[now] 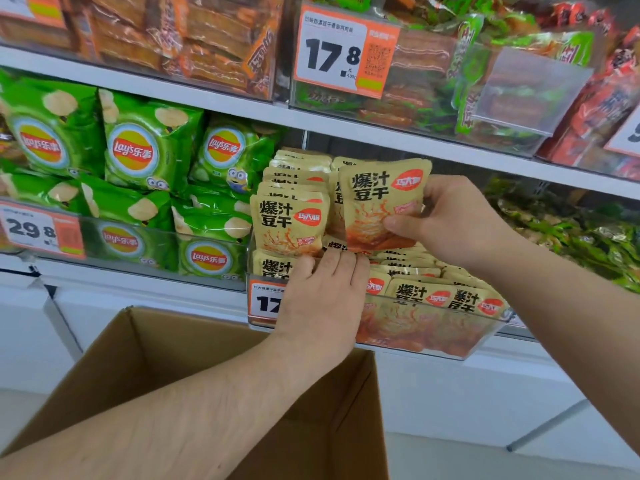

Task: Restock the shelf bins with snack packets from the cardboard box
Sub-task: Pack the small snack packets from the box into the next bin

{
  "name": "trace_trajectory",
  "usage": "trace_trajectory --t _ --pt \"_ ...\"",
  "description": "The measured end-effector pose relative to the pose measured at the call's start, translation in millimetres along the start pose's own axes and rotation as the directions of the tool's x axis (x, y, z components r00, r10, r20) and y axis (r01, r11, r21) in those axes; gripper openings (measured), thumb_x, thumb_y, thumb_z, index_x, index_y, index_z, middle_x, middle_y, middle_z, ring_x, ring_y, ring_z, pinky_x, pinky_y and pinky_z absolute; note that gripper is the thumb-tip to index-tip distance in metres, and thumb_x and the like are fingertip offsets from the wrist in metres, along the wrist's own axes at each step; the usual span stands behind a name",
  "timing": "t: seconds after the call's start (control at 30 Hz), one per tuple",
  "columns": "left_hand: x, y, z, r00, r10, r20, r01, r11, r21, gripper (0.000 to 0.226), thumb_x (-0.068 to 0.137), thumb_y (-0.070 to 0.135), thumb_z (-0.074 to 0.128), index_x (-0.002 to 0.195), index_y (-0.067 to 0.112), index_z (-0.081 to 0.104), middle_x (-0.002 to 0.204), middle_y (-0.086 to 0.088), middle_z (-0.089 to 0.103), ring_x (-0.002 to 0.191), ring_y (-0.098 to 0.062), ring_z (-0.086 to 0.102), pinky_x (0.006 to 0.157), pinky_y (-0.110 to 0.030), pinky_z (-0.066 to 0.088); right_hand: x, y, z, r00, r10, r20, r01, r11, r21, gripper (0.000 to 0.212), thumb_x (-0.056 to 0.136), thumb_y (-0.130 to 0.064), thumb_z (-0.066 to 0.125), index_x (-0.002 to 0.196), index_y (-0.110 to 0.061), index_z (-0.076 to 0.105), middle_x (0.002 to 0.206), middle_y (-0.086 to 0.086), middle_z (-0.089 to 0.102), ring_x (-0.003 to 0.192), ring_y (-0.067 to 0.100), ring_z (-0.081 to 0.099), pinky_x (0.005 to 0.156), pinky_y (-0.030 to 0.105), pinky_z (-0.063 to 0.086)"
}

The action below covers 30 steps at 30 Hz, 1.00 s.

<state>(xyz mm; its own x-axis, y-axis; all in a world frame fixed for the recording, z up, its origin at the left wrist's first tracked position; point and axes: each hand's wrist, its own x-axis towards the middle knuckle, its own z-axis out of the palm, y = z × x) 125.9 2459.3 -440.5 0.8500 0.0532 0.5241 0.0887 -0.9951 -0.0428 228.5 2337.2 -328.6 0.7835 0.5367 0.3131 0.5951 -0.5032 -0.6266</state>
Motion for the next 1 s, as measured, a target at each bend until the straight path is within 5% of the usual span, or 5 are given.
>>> trace_trajectory --t 0.47,0.67,1.0 --pt "0.9 2.2 -7.0 0.999 -0.017 0.043 0.017 1.000 0.000 0.058 0.063 0.019 0.057 0.120 0.008 0.060 0.111 -0.008 0.065 0.104 -0.027 0.058 0.079 -0.041 0.036 13.1 14.0 16.4 0.997 0.080 -0.006 -0.080 0.996 0.050 0.019 0.078 -0.021 0.081 0.094 -0.029 0.077 0.095 -0.013 0.076 0.095 0.010 0.070 0.093 0.043 0.054" --pt "1.0 2.0 -7.8 0.997 -0.013 0.073 0.014 1.000 -0.007 0.066 0.055 0.018 0.073 0.118 0.007 0.062 0.110 -0.010 0.066 0.103 -0.029 0.060 0.079 -0.042 0.041 8.8 7.5 11.0 1.000 0.022 -0.017 -0.023 1.000 -0.020 0.022 0.080 -0.019 0.080 0.099 -0.029 0.076 0.096 -0.014 0.074 0.093 0.008 0.068 0.092 0.041 0.055" --pt "0.0 1.5 -8.5 0.997 -0.010 0.075 0.011 1.000 -0.021 0.063 0.059 0.019 0.071 0.120 0.007 0.061 0.111 -0.010 0.066 0.104 -0.028 0.060 0.079 -0.043 0.043 7.3 5.6 3.1 1.000 0.017 -0.022 -0.018 0.999 -0.047 0.021 0.081 -0.022 0.079 0.099 -0.032 0.076 0.097 -0.016 0.074 0.096 0.007 0.068 0.094 0.041 0.054"
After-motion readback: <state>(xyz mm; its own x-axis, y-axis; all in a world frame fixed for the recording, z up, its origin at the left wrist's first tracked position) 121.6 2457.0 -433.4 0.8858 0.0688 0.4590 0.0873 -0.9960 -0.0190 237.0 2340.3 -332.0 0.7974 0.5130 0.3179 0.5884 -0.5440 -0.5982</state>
